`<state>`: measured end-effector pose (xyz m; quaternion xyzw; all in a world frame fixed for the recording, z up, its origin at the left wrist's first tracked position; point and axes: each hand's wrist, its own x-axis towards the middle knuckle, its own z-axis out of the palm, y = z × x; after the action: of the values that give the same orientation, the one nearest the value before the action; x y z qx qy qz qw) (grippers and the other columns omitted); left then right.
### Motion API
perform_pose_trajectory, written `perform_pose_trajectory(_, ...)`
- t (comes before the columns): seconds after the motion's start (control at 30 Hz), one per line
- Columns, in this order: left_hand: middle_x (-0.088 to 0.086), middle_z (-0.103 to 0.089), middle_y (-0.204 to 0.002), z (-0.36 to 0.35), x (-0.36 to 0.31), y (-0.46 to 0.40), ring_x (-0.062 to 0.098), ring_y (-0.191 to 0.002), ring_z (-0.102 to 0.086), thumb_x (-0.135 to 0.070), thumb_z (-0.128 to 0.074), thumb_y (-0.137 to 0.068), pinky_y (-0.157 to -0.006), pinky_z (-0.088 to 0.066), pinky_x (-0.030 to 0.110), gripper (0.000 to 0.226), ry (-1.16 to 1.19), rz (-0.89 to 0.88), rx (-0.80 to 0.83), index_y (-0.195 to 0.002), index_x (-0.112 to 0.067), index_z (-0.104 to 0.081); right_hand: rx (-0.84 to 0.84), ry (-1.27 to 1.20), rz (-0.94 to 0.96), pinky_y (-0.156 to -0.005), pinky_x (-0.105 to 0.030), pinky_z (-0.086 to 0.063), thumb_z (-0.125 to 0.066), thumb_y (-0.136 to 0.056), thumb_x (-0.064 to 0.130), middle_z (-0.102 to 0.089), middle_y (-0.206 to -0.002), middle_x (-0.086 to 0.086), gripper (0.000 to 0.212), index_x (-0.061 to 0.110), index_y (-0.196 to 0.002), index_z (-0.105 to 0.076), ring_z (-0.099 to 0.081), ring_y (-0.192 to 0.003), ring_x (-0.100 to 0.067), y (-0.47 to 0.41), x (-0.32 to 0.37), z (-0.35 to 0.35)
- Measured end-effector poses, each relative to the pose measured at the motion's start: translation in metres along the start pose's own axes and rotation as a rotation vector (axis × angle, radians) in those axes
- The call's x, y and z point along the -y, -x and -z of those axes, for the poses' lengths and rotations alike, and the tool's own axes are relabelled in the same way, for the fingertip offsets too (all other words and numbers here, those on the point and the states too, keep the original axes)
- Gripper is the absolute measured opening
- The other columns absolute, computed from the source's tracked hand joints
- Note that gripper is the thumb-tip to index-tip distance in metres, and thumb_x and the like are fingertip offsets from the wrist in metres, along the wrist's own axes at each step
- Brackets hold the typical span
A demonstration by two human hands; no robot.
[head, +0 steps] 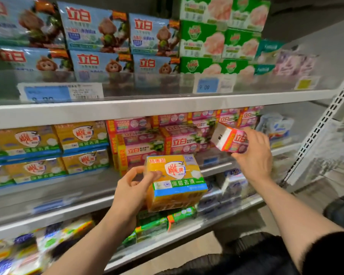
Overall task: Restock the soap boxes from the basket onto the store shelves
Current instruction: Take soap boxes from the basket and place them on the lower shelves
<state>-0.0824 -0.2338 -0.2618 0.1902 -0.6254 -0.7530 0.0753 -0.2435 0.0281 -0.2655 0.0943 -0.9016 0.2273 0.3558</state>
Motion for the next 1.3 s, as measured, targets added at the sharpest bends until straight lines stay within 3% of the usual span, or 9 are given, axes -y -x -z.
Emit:
perform_pose_trajectory(0.27,0.011,-0.074,-0.099,-0.021,0.006,-0.020,0.034,-0.094,-0.070,-0.026,-0.073,-0.080,-0.085,-0.054,0.052,0.024,0.043,0.037,-0.040,-0.101,-0.014,-0.068,0.168,-0.009,0.052,-0.089,-0.041,-0.040,-0.087,-0.062,0.017,-0.053,-0.113,-0.012,0.064,0.008,-0.116,-0.053,-0.043,-0.111,-0.030,-0.021,-0.003,-0.033)
perform_pose_trajectory(0.43,0.011,-0.074,-0.094,-0.023,0.008,-0.027,0.030,-0.082,-0.073,-0.023,-0.073,-0.081,-0.066,-0.056,0.038,0.026,0.059,0.041,-0.053,-0.105,-0.015,-0.064,0.333,-0.136,0.071,-0.093,-0.039,-0.047,-0.087,-0.059,0.013,-0.050,-0.126,-0.010,0.082,0.019,-0.131,-0.050,-0.049,-0.113,-0.029,-0.034,-0.001,-0.042)
perform_pose_trajectory(0.53,0.010,-0.075,-0.088,-0.021,0.009,-0.027,0.028,-0.077,-0.073,-0.021,-0.072,-0.082,-0.066,-0.056,0.038,0.023,0.047,0.030,-0.047,-0.103,-0.015,-0.063,0.370,-0.268,0.085,-0.084,-0.024,-0.040,-0.089,-0.060,0.019,-0.048,-0.113,0.000,0.068,0.016,-0.119,-0.057,-0.046,-0.101,-0.013,-0.040,-0.001,-0.038)
perform_pose_trajectory(0.67,0.007,-0.075,-0.080,-0.018,0.009,-0.028,0.024,-0.070,-0.073,-0.018,-0.072,-0.083,-0.056,-0.054,0.030,0.021,0.026,0.016,-0.027,-0.102,-0.018,-0.062,0.359,-0.297,0.051,-0.086,-0.018,-0.035,-0.080,-0.065,0.000,-0.051,-0.116,-0.003,0.052,0.013,-0.112,-0.063,-0.049,-0.104,-0.018,-0.039,0.006,-0.036)
perform_pose_trajectory(0.73,0.007,-0.075,-0.077,-0.018,0.010,-0.028,0.023,-0.068,-0.073,-0.017,-0.072,-0.083,-0.052,-0.054,0.027,0.020,0.020,0.009,-0.023,-0.101,-0.018,-0.062,0.357,-0.324,0.030,-0.086,-0.016,-0.035,-0.082,-0.067,0.004,-0.048,-0.114,0.000,0.048,0.016,-0.109,-0.063,-0.047,-0.102,-0.014,-0.039,0.007,-0.037)
perform_pose_trajectory(0.83,0.007,-0.075,-0.076,-0.018,0.010,-0.028,0.022,-0.066,-0.073,-0.016,-0.071,-0.084,-0.050,-0.055,0.026,0.020,0.026,-0.001,-0.014,-0.101,-0.017,-0.062,0.354,-0.396,-0.009,-0.085,-0.020,-0.038,-0.085,-0.068,0.014,-0.046,-0.112,0.000,0.046,0.022,-0.101,-0.055,-0.047,-0.100,-0.014,-0.043,0.002,-0.039)
perform_pose_trajectory(0.93,0.005,-0.075,-0.075,-0.017,0.011,-0.027,0.019,-0.063,-0.072,-0.014,-0.070,-0.084,-0.046,-0.052,0.023,0.021,0.043,-0.008,0.027,-0.103,-0.016,-0.062,0.466,-0.503,-0.020,-0.086,-0.027,-0.046,-0.081,-0.073,0.010,-0.053,-0.115,-0.003,0.054,0.021,-0.113,-0.047,-0.054,-0.105,-0.017,-0.043,-0.005,-0.040)
perform_pose_trajectory(1.13,0.012,-0.073,-0.096,-0.005,0.012,-0.022,0.026,-0.087,-0.072,-0.015,-0.087,-0.058,-0.069,-0.060,0.042,0.060,-0.056,-0.106,0.133,-0.112,-0.026,-0.065,0.439,-0.388,0.041,-0.088,-0.026,-0.041,-0.077,-0.075,0.010,-0.051,-0.118,-0.003,0.049,0.015,-0.119,-0.057,-0.049,-0.107,-0.017,-0.039,-0.006,-0.038)
perform_pose_trajectory(1.3,0.019,-0.064,-0.107,0.000,0.009,-0.015,0.027,-0.086,-0.072,-0.001,-0.084,-0.055,-0.065,-0.058,0.032,0.068,-0.052,-0.212,0.250,-0.115,-0.025,-0.064,0.457,-0.274,0.126,-0.090,-0.024,-0.037,-0.071,-0.083,0.012,-0.046,-0.129,-0.008,0.048,0.016,-0.127,-0.051,-0.048,-0.118,-0.026,-0.036,-0.004,-0.038)
